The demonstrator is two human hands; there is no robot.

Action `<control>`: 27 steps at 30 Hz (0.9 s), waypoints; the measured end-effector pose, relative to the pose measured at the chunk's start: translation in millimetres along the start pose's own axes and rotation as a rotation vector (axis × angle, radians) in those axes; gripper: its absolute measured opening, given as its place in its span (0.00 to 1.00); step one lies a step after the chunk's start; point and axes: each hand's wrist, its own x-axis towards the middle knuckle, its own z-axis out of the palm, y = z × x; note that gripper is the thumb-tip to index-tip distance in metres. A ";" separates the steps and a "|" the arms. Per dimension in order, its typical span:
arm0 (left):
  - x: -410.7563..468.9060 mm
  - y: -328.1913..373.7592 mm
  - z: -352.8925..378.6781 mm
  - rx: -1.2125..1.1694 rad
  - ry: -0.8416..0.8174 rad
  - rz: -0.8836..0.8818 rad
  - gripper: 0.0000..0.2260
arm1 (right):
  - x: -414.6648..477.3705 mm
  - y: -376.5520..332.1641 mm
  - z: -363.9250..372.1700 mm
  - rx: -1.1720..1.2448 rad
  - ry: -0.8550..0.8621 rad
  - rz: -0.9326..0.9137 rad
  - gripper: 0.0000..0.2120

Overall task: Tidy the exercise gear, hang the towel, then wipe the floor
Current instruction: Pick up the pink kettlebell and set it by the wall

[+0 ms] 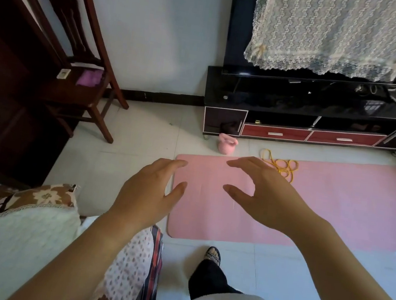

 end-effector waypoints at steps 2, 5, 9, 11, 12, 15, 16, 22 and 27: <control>35.0 0.9 -2.1 0.018 -0.034 -0.010 0.21 | 29.8 15.3 -11.3 -0.004 -0.026 0.005 0.24; 81.9 0.2 -5.1 0.023 -0.037 -0.030 0.21 | 71.6 34.7 -25.4 -0.008 -0.063 -0.005 0.24; 123.0 -4.7 -7.9 0.012 -0.019 -0.079 0.21 | 118.0 48.0 -37.2 0.000 -0.093 -0.021 0.23; 141.6 -7.1 -11.3 0.011 -0.016 -0.090 0.21 | 138.8 49.5 -41.8 0.020 -0.082 -0.029 0.23; 150.4 -7.6 -13.7 0.011 -0.012 -0.092 0.21 | 148.0 49.7 -44.0 0.034 -0.076 -0.033 0.23; 177.6 -9.7 -20.0 0.006 0.009 -0.100 0.21 | 176.2 51.3 -48.7 0.048 -0.072 -0.041 0.23; 185.9 -10.5 -21.9 0.000 0.011 -0.102 0.21 | 185.4 51.6 -50.1 0.044 -0.076 -0.039 0.23; 236.0 -33.0 -34.7 -0.025 0.026 -0.098 0.21 | 241.8 49.4 -53.2 0.045 -0.072 -0.034 0.22; 287.9 -72.0 -49.8 -0.013 0.013 -0.059 0.21 | 294.4 40.9 -42.8 0.044 -0.049 -0.012 0.21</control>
